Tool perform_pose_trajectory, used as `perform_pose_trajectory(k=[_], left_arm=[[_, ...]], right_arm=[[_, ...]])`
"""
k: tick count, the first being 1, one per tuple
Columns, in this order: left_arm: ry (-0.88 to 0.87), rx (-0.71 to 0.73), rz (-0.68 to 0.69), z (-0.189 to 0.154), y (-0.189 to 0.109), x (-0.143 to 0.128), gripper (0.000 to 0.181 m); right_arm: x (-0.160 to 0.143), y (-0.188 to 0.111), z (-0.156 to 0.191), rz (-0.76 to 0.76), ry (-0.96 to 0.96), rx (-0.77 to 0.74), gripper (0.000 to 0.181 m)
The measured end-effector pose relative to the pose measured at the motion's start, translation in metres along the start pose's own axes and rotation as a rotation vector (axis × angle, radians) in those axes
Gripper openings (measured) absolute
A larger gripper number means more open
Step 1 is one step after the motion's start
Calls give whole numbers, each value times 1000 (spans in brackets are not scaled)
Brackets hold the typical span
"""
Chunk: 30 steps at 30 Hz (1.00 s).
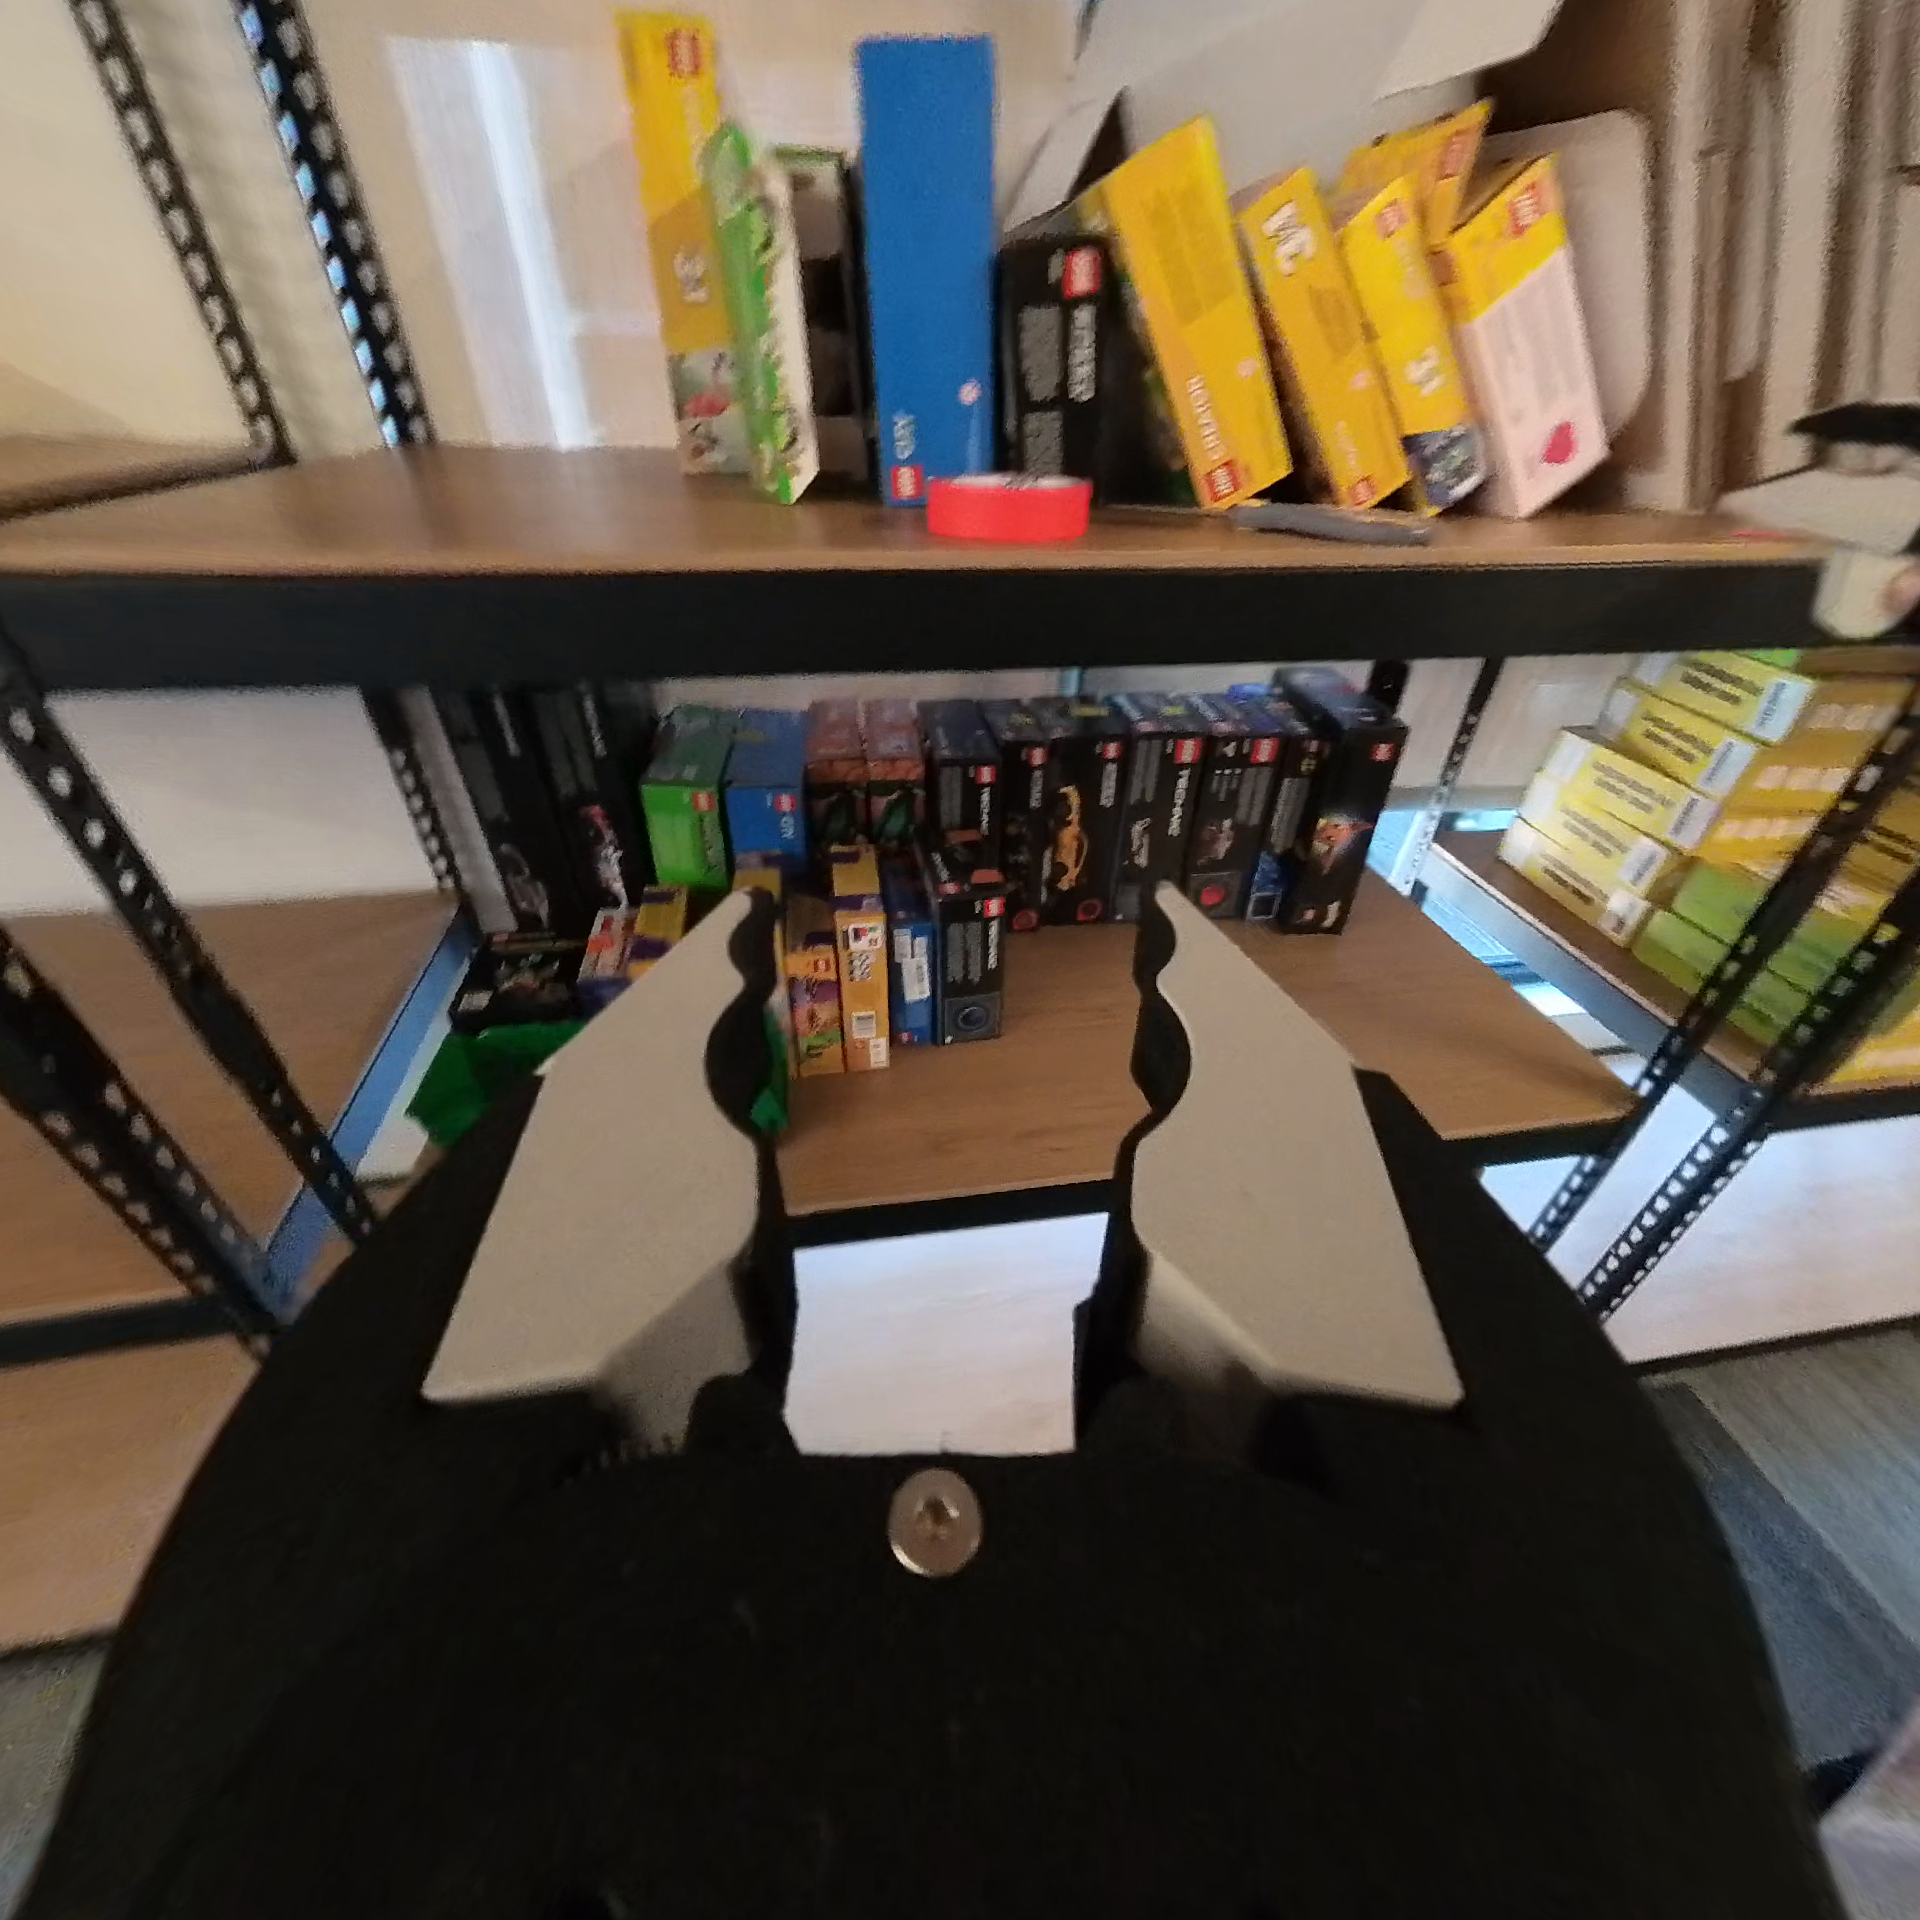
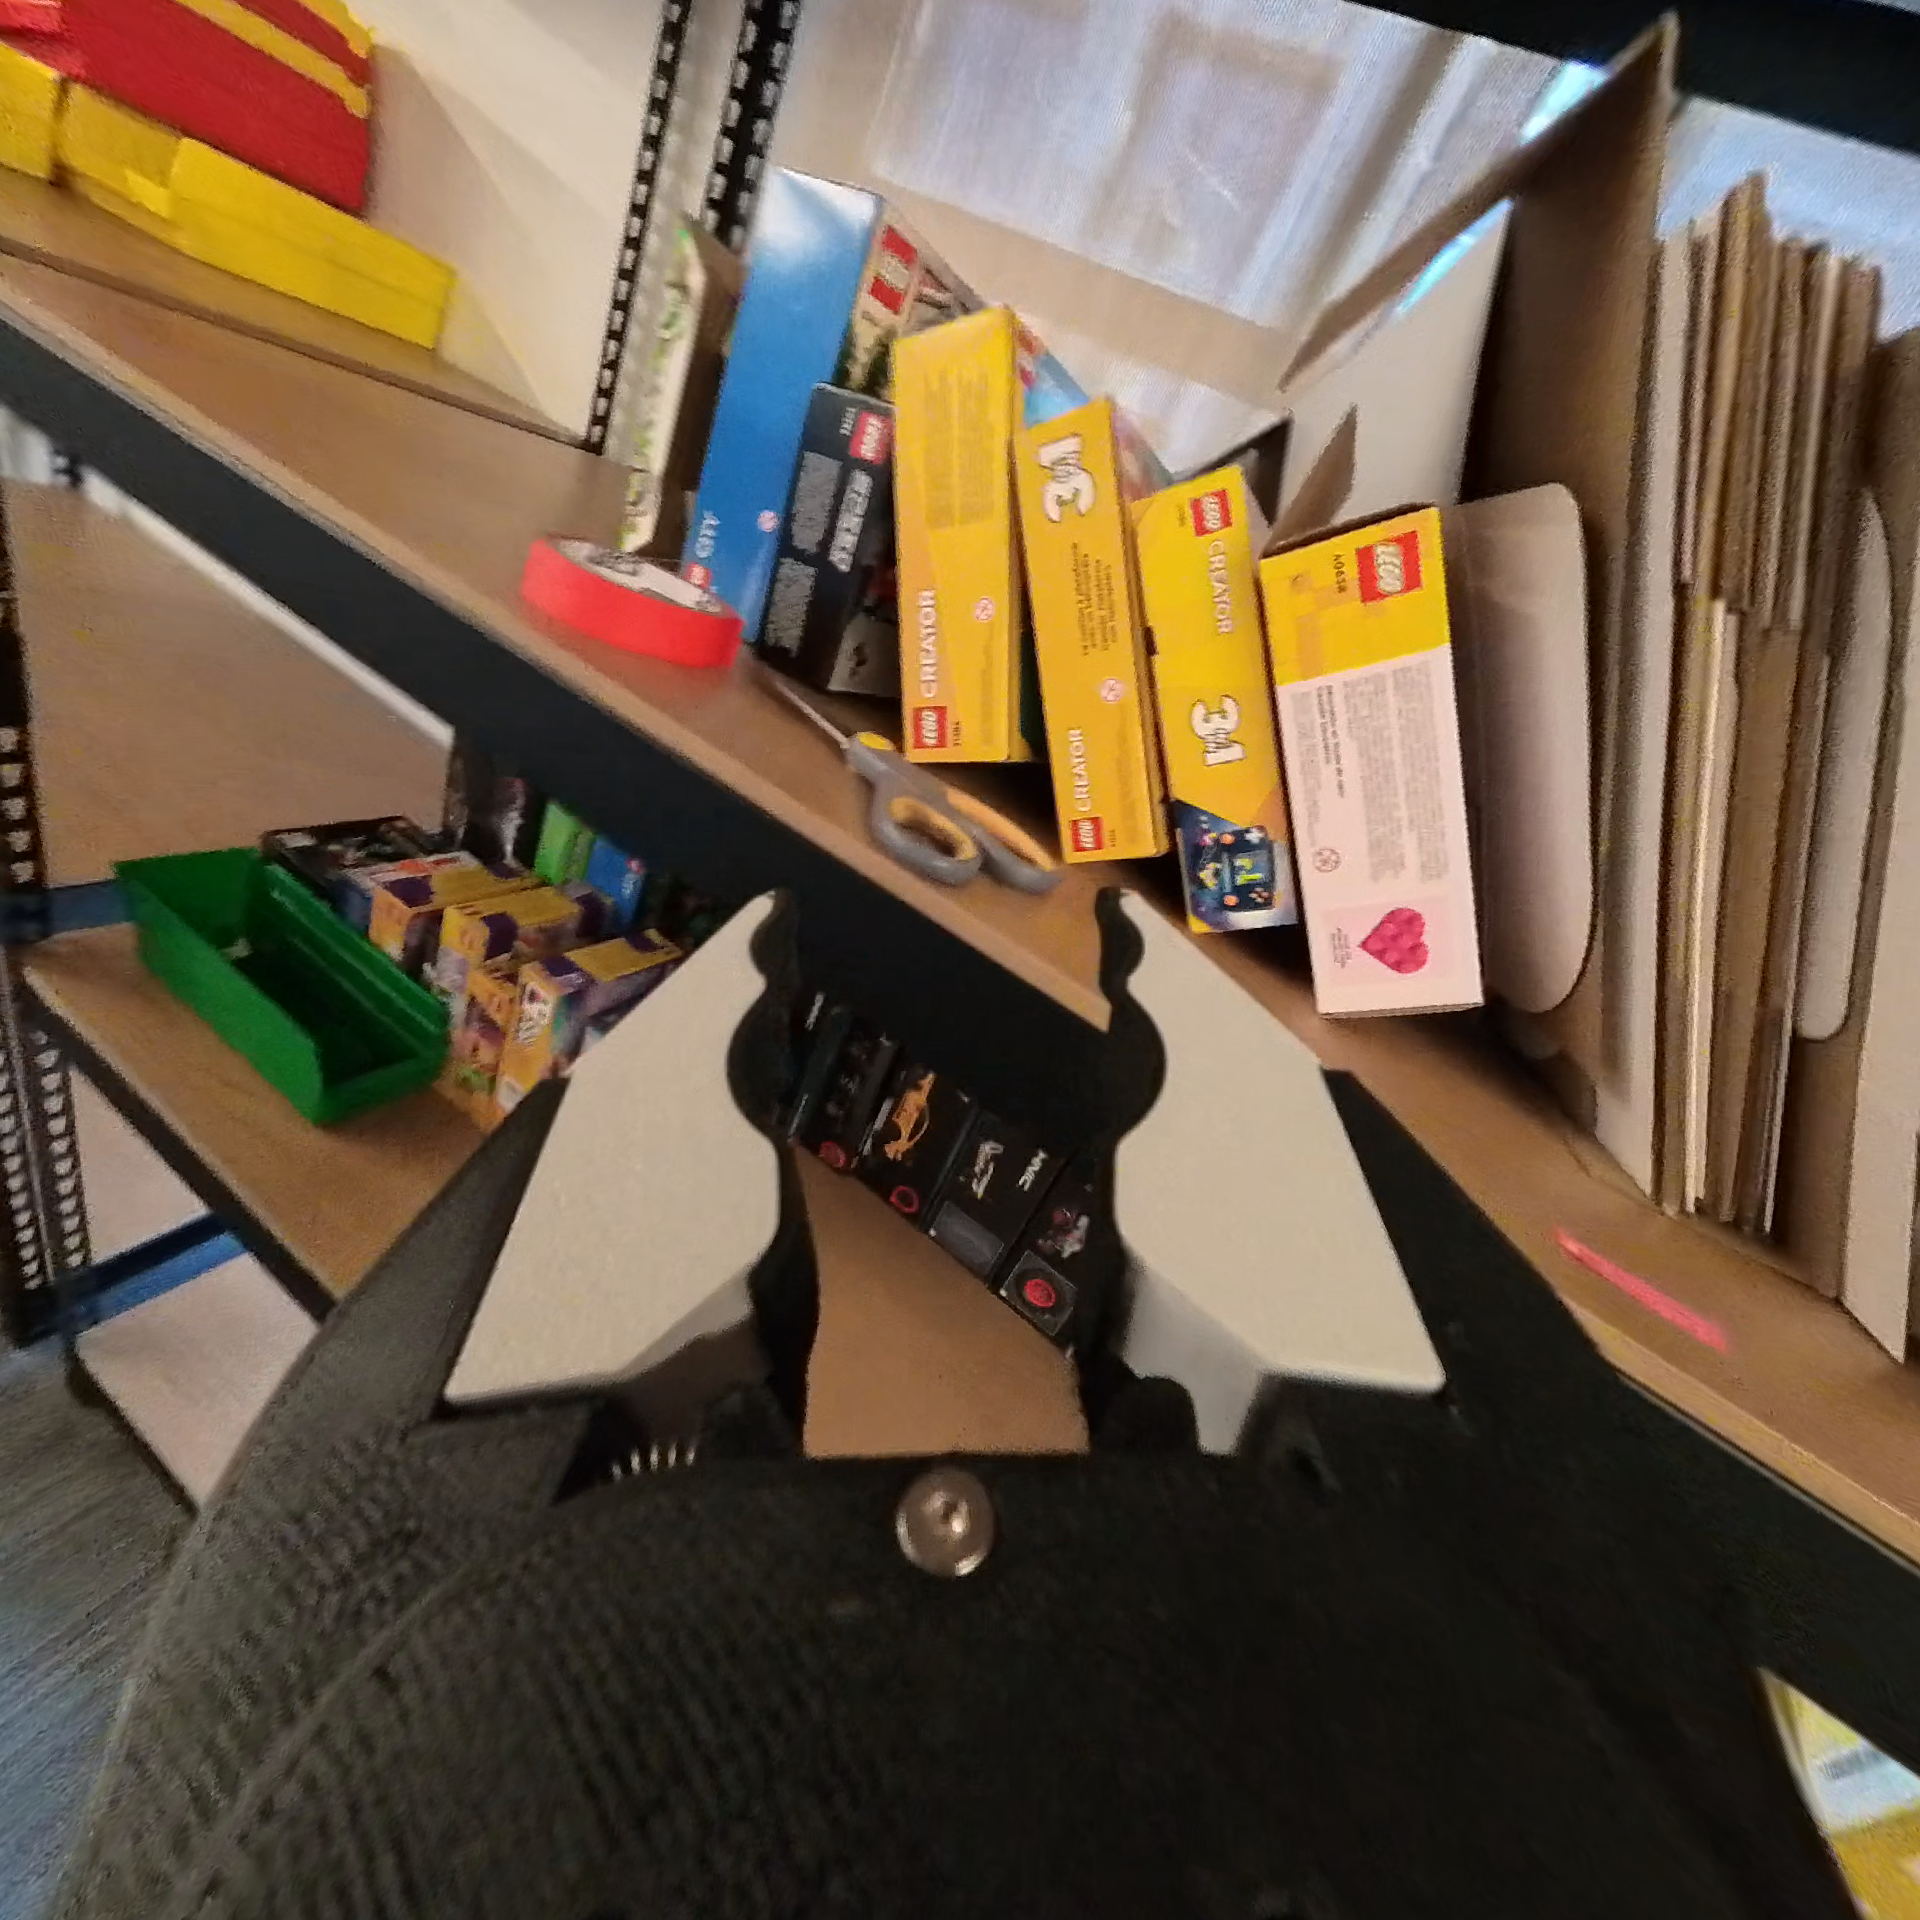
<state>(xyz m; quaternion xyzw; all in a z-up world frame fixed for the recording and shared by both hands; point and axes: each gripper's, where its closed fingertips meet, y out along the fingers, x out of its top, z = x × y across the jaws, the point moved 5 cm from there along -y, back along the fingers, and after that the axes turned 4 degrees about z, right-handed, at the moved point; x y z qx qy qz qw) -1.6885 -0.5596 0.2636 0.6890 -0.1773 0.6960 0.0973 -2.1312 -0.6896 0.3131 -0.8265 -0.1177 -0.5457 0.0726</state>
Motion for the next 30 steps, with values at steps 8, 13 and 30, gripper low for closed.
perform_pose_trajectory(k=[8,13,30], left_arm=[[-62,57,101,91,8,-45,64],[-24,-110,13,154,38,-30,56],[-62,-381,-77,253,18,-49,0]], right_arm=[[-12,12,-4,44,172,-152,43],[-1,-36,42,34,305,-294,29],[66,-133,171,190,177,-492,19]])
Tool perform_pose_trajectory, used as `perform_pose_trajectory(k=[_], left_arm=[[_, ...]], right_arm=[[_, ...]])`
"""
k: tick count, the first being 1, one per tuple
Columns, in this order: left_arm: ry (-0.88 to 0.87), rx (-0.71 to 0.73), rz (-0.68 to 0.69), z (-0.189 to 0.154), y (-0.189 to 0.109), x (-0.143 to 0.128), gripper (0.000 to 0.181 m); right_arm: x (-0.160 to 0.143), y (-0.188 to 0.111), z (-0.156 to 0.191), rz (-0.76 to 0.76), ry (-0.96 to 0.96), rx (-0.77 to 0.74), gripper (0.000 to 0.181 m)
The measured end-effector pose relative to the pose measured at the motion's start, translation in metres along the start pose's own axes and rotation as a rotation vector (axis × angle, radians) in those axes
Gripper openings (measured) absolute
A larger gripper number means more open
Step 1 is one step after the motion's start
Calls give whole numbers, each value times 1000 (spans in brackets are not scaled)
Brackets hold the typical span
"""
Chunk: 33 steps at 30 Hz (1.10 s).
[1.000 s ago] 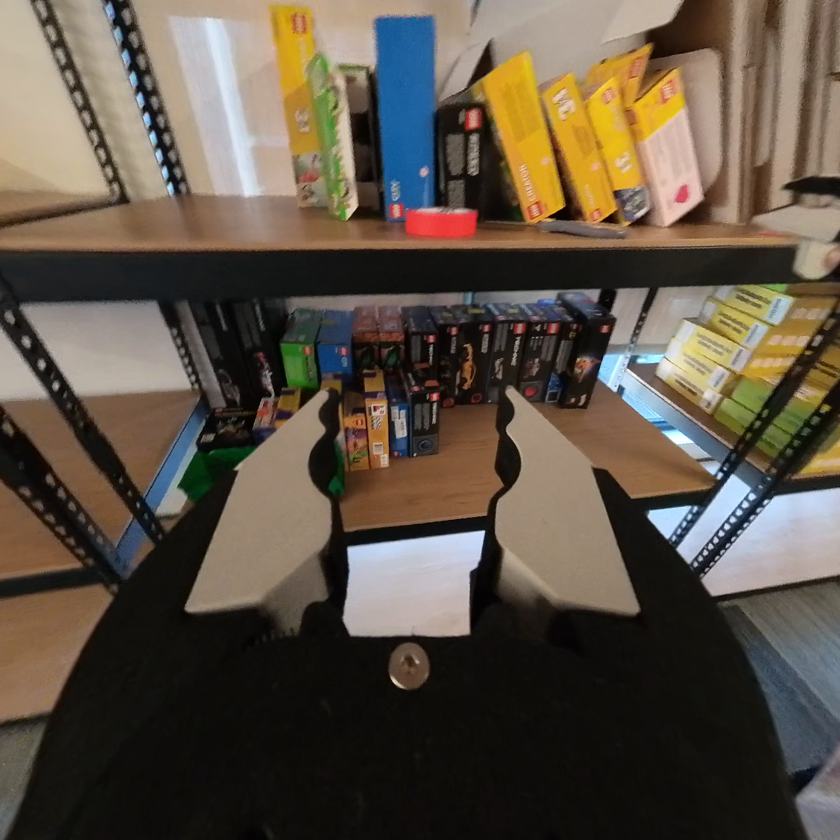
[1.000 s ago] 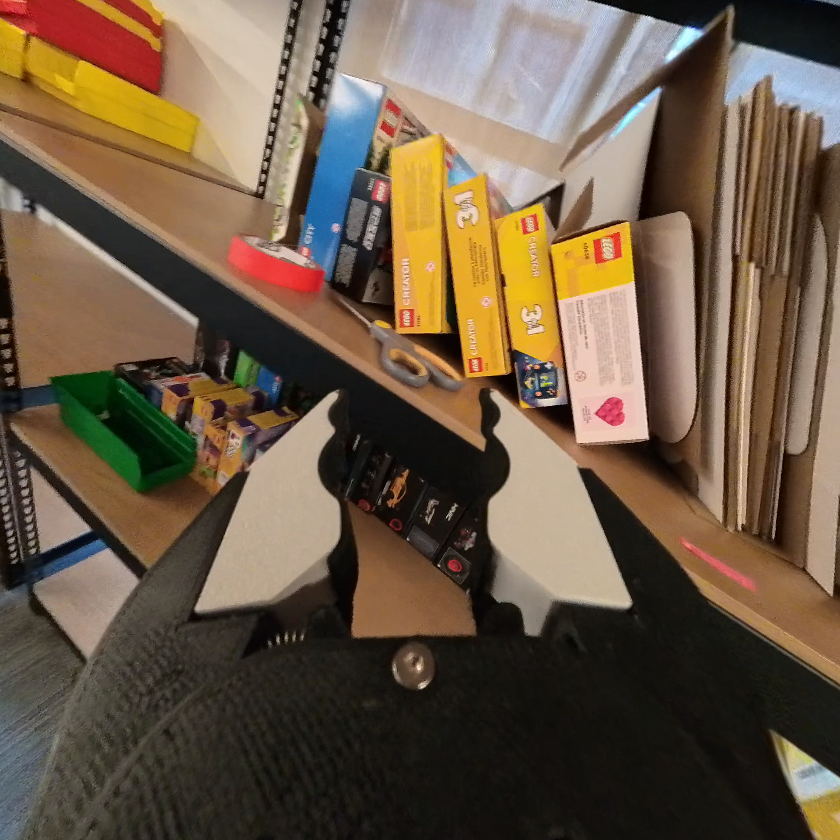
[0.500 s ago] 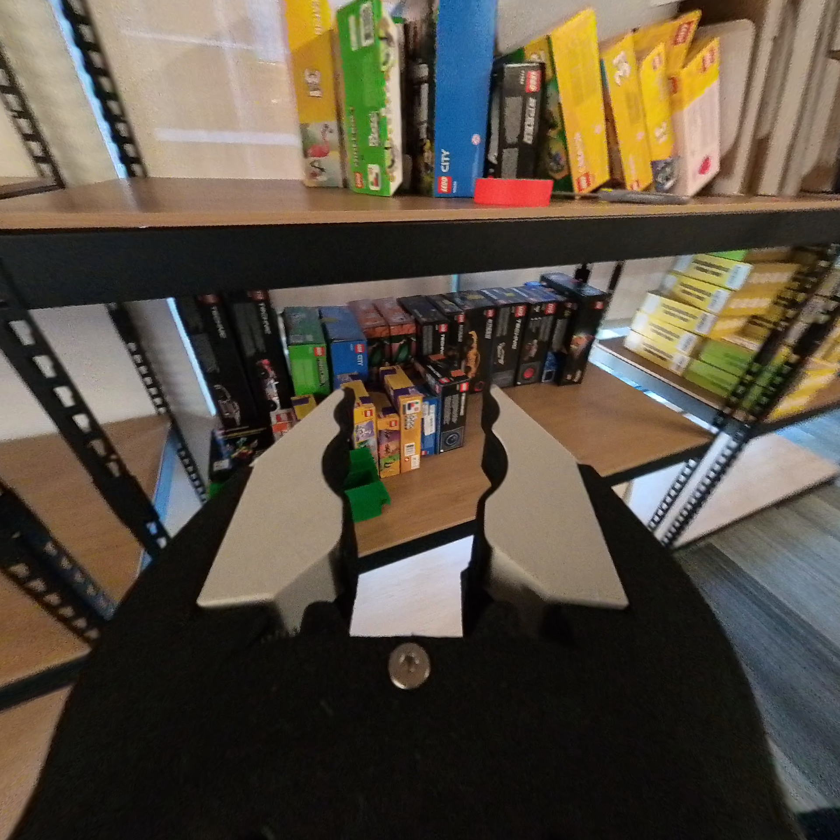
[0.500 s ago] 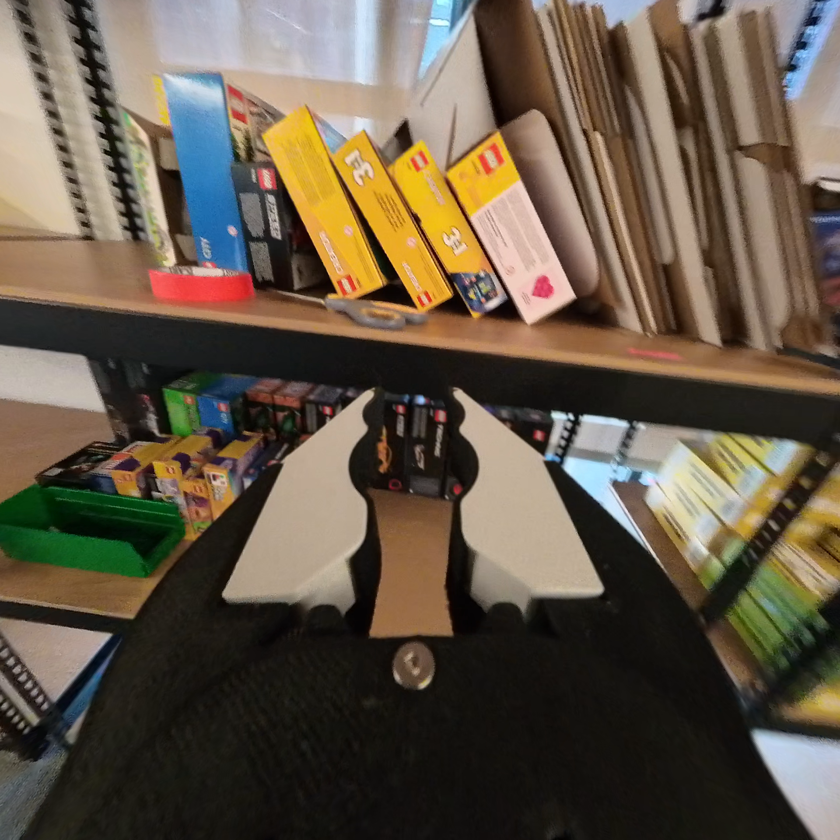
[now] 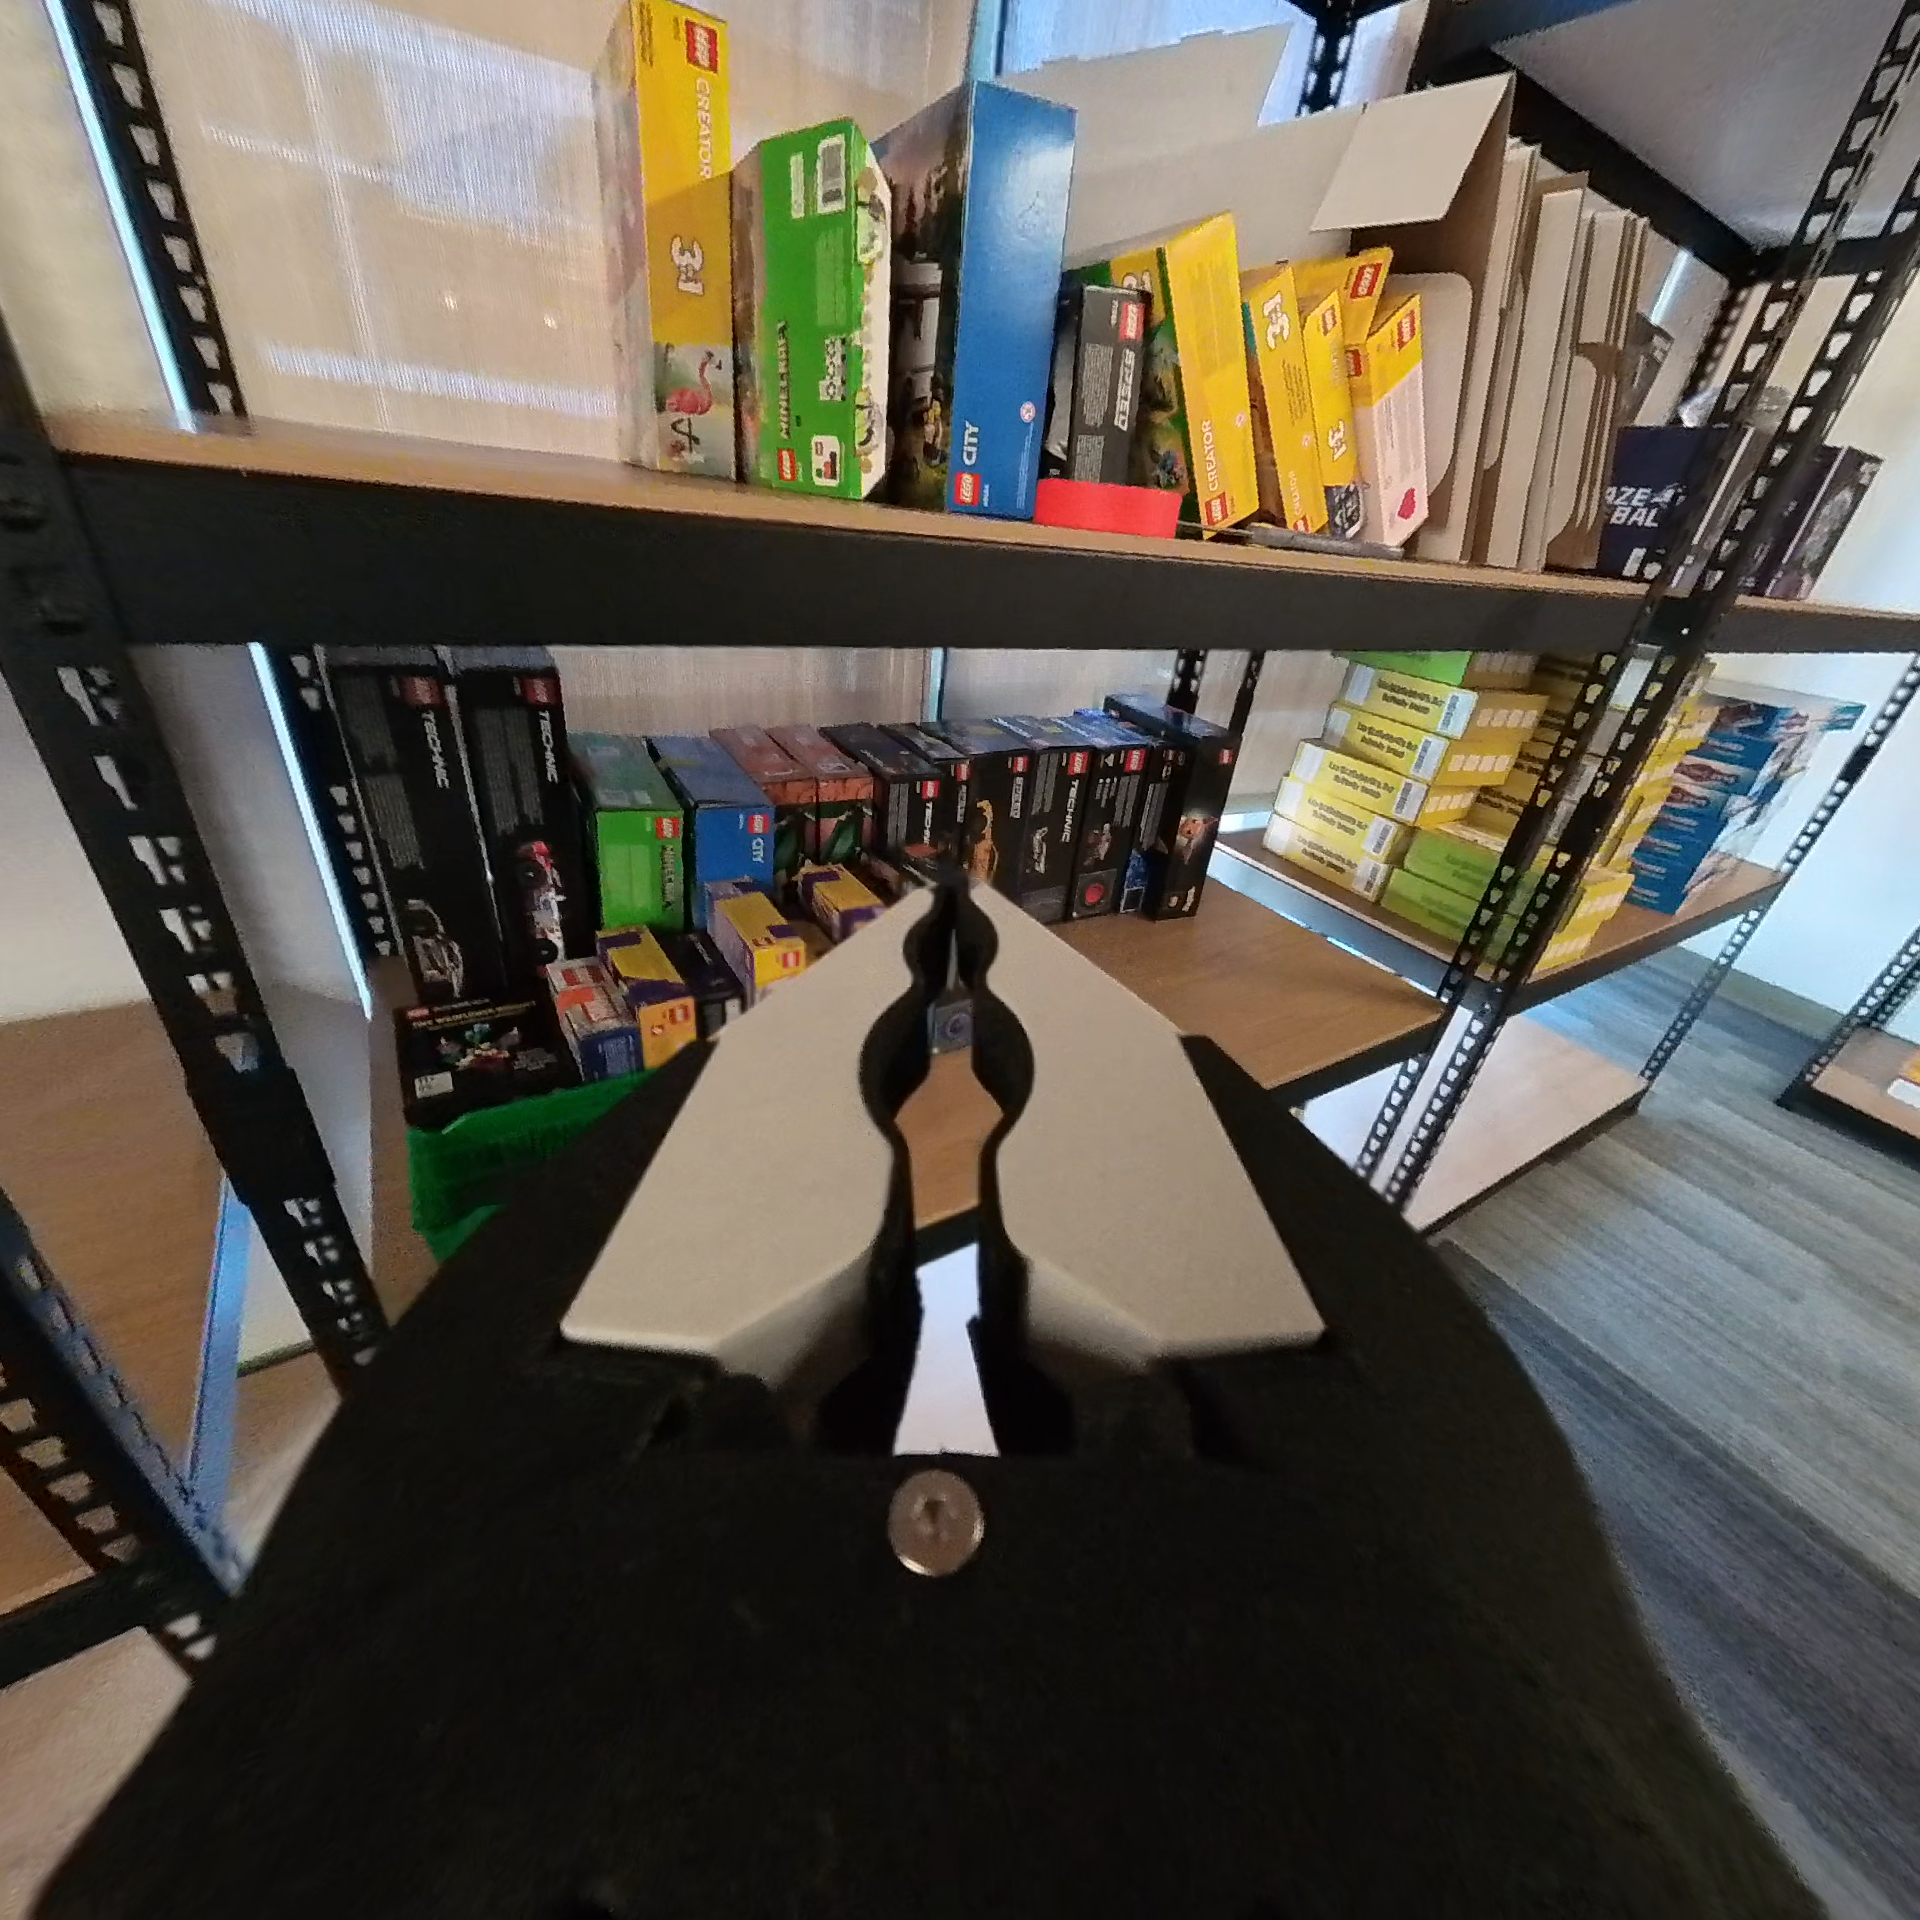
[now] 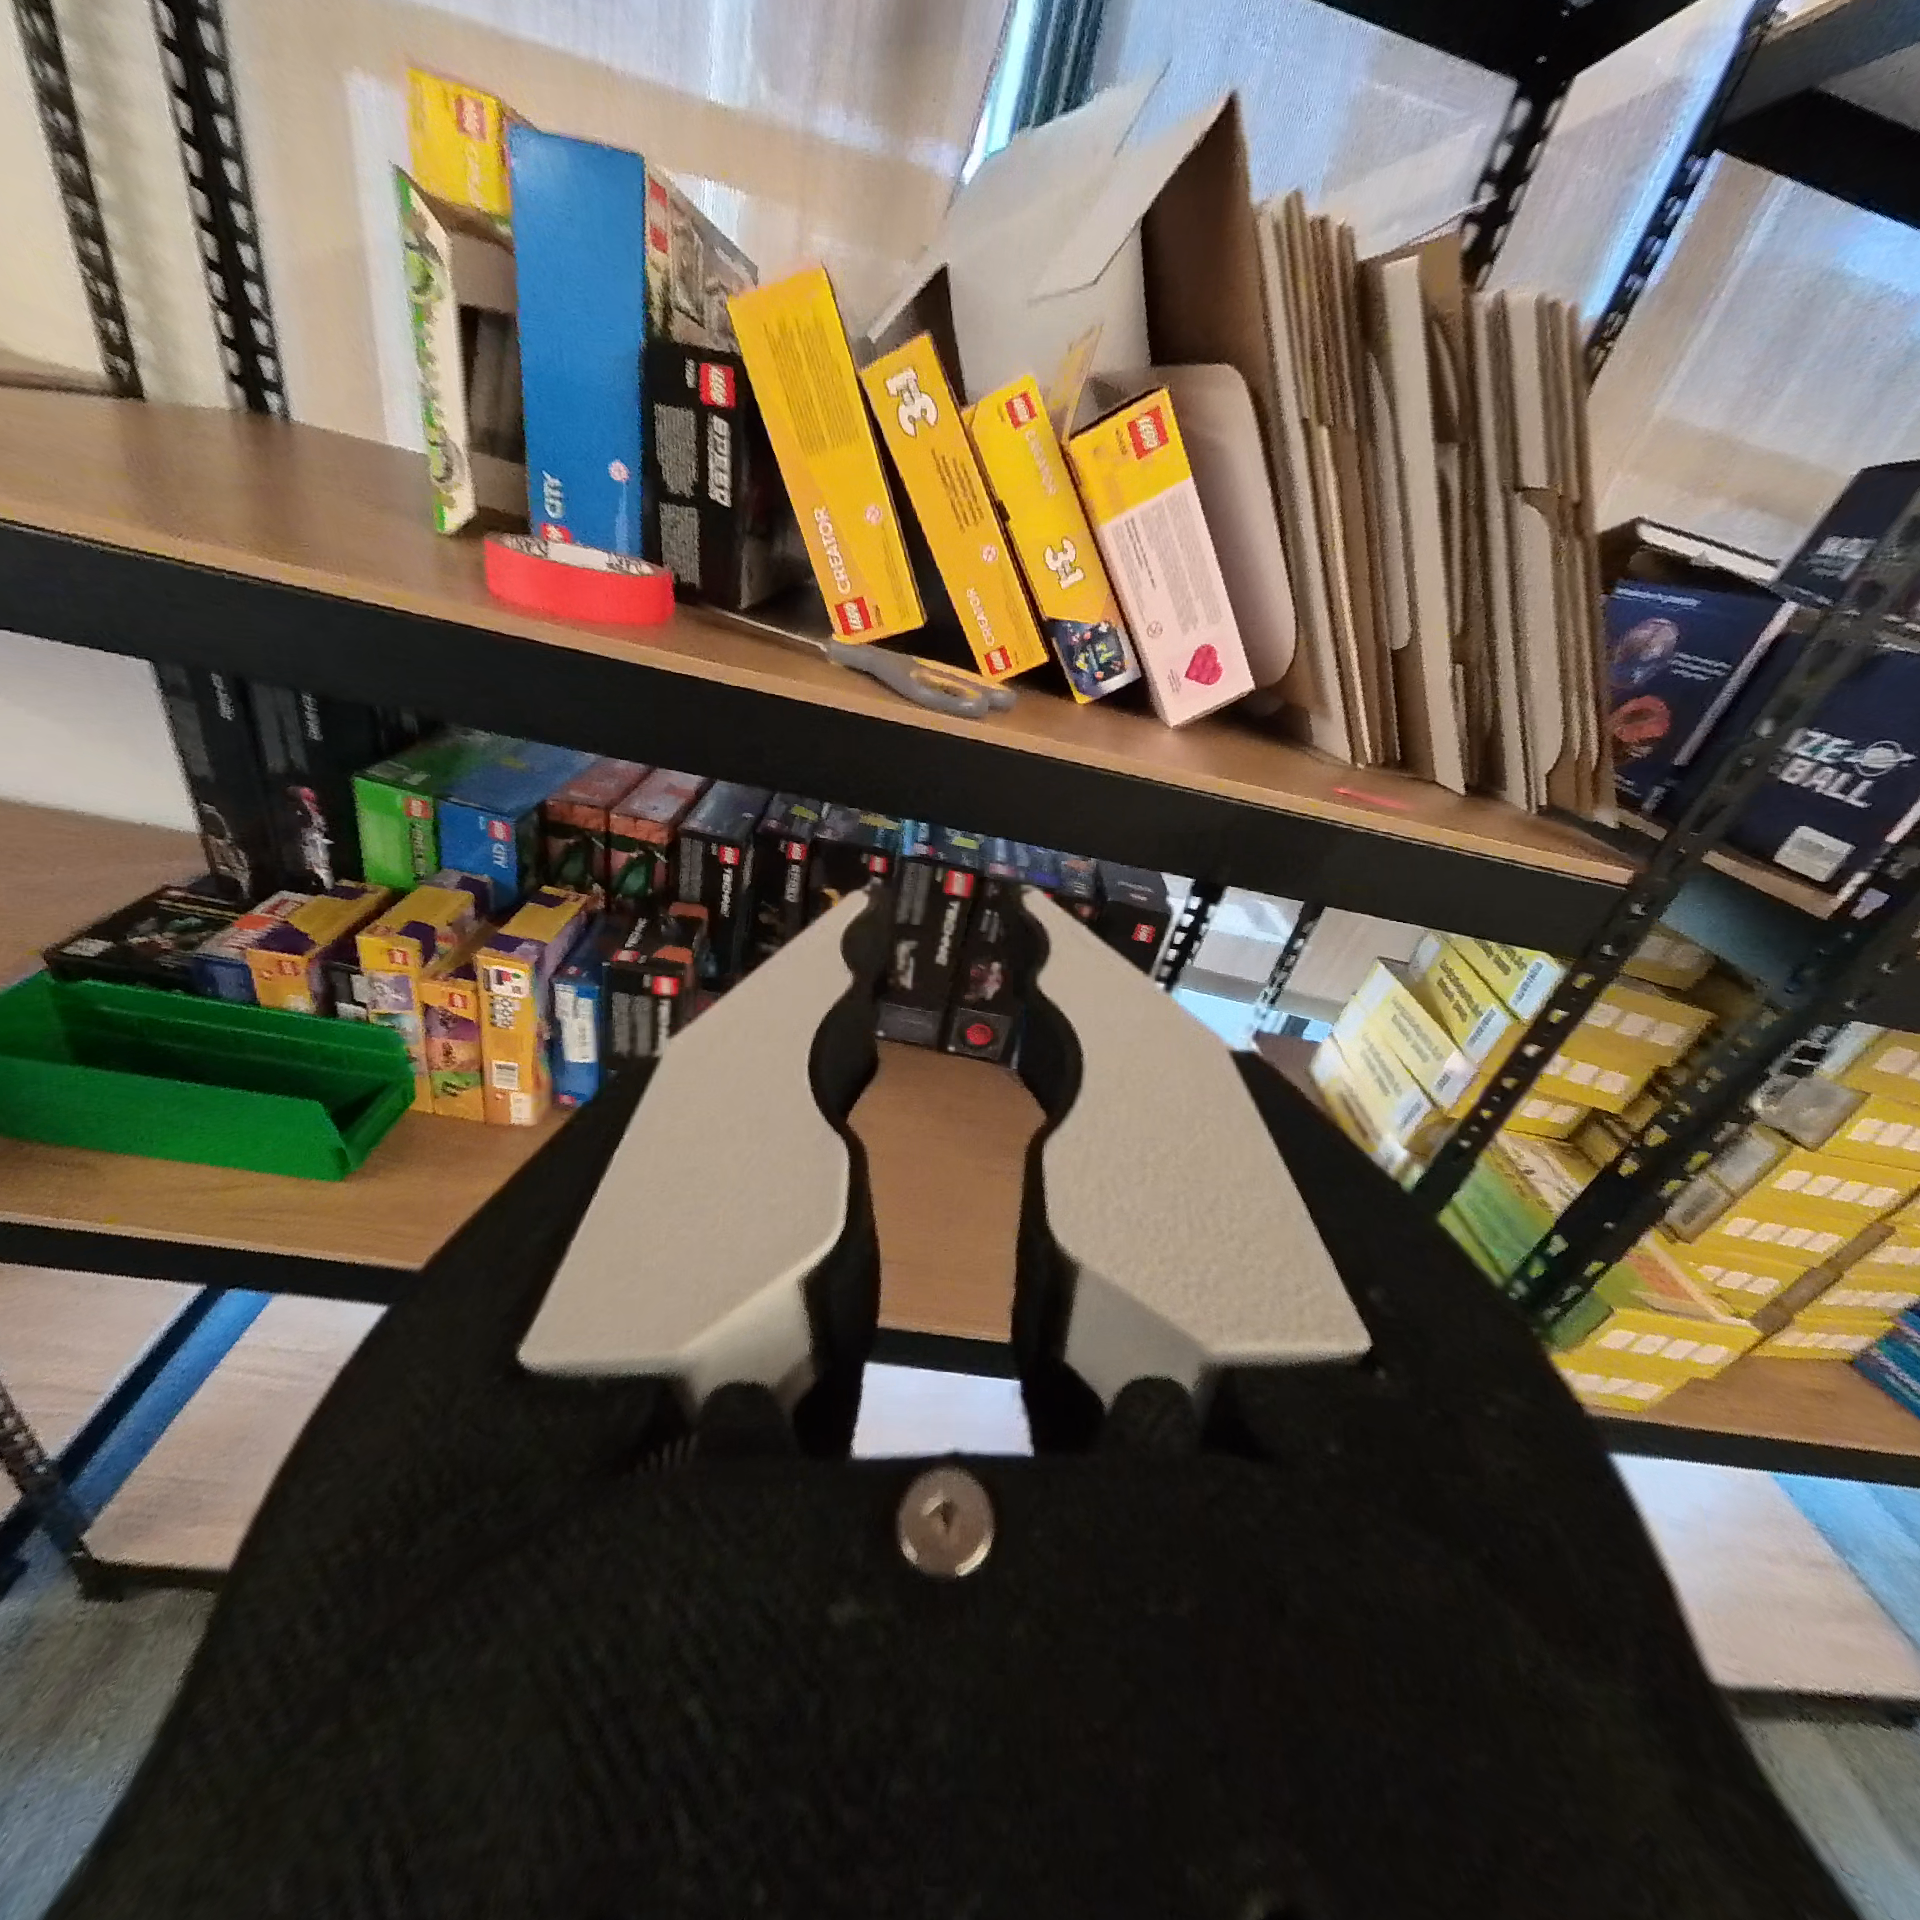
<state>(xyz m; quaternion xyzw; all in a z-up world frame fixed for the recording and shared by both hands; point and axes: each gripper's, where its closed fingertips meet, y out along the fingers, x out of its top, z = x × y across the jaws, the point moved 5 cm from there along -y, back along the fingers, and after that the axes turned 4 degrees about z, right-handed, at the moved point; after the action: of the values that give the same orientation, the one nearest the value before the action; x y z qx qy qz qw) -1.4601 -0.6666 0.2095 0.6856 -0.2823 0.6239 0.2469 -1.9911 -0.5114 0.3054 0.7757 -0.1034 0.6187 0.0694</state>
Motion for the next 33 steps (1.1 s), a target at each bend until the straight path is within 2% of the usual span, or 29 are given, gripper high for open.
perform_pose_trajectory(k=[3,7,10,12,15,18,21,26,29,33], left_arm=[[20,-8,26,-14,1,4,0],[132,-2,59,-41,8,17,0],[165,15,95,-52,14,18,5],[167,-11,113,-55,16,21,8],[165,-10,87,-40,22,31,10],[171,-40,68,-12,35,40,12],[193,-94,56,24,52,49,12],[249,-208,101,80,66,56,13],[275,-230,125,107,65,60,13],[256,-265,131,134,62,64,14]], right_arm=[[-13,-17,6,15,17,66,20],[-58,-39,23,94,19,142,23],[-82,-44,45,143,102,193,28],[-77,-39,66,126,138,246,31],[-48,-11,108,76,74,331,33],[-5,34,158,-2,34,395,37],[43,93,214,-77,-2,448,42],[122,230,291,-150,-96,431,53],[158,324,312,-115,-75,387,64],[173,426,315,-20,-127,262,73]])
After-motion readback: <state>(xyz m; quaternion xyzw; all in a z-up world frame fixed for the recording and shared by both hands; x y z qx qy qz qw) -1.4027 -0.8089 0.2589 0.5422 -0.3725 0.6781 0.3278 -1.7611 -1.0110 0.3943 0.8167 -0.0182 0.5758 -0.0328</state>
